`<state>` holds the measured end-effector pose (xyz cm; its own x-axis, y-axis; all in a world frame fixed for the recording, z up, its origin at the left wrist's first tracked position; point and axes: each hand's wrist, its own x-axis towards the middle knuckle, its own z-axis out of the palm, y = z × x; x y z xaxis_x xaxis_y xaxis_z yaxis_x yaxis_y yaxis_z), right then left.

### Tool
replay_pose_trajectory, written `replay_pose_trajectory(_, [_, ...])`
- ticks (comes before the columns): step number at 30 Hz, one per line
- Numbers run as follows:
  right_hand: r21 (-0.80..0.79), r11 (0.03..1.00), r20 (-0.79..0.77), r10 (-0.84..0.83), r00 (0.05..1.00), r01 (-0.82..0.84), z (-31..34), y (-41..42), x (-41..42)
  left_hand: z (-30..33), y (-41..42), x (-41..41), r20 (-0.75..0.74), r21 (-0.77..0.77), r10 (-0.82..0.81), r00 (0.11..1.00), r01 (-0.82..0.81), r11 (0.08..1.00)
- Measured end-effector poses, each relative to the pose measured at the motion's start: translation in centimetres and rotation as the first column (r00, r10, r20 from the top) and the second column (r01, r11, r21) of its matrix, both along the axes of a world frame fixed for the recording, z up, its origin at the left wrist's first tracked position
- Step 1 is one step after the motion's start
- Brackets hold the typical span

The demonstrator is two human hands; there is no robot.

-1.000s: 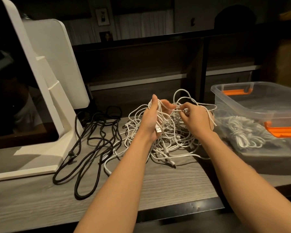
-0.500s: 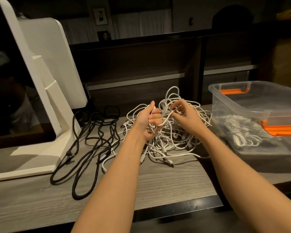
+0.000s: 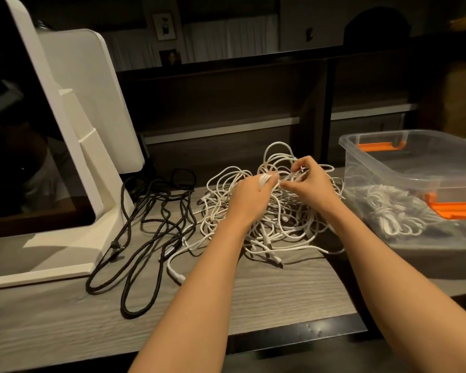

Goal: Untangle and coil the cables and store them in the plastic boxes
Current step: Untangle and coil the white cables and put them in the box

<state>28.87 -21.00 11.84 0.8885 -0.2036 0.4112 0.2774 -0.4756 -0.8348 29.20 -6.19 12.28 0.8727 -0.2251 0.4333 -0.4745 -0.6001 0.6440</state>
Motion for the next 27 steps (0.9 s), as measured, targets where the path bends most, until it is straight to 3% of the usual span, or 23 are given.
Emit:
replay_pose_trajectory(2, [0.129,0.986,-0.015,0.104,0.994,-0.101,0.3,-0.1,-0.2,-0.3,-0.1,0.0,0.005,0.07,0.063,0.998,-0.063,0.996])
replay_pose_trajectory(5, [0.031,0.999,0.01,0.039,0.999,-0.039,0.2,0.0,-0.1,-0.3,0.2,0.3,0.029,0.064,0.148,0.989,-0.149,0.987])
replay_pose_trajectory(7, [-0.061,0.996,0.066,-0.066,0.996,0.07,0.0,0.4,0.0,-0.3,0.3,0.5,-0.005,-0.018,0.158,0.987,-0.158,0.987])
replay_pose_trajectory(10, [-0.054,0.993,0.149,-0.099,0.984,0.108,0.2,0.6,0.1,0.1,0.5,0.3,-0.143,-0.238,0.09,0.986,-0.123,0.963])
replay_pose_trajectory(14, [-0.118,0.977,0.171,-0.154,0.973,0.175,0.2,0.0,0.1,0.7,0.5,0.1,-0.177,-0.428,0.013,0.984,-0.089,0.899])
replay_pose_trajectory(17, [0.06,0.998,0.141,-0.038,0.989,0.03,0.6,0.3,-0.4,0.8,0.3,-0.2,-0.225,-0.476,-0.045,0.973,-0.07,0.877])
replay_pose_trajectory(20, [0.32,0.918,0.104,0.212,0.972,-0.235,1.5,0.6,-1.3,0.9,0.3,-0.5,-0.305,-0.521,-0.062,0.95,-0.112,0.846])
replay_pose_trajectory(24, [0.28,0.869,0.085,0.401,0.912,-0.408,1.8,0.8,-1.7,1.3,0.4,-0.9,-0.353,-0.565,-0.061,0.934,-0.161,0.809])
replay_pose_trajectory(27, [0.059,0.929,0.037,0.363,0.931,-0.365,1.5,0.9,-1.4,1.4,0.2,-1.0,-0.319,-0.55,-0.042,0.947,-0.149,0.822])
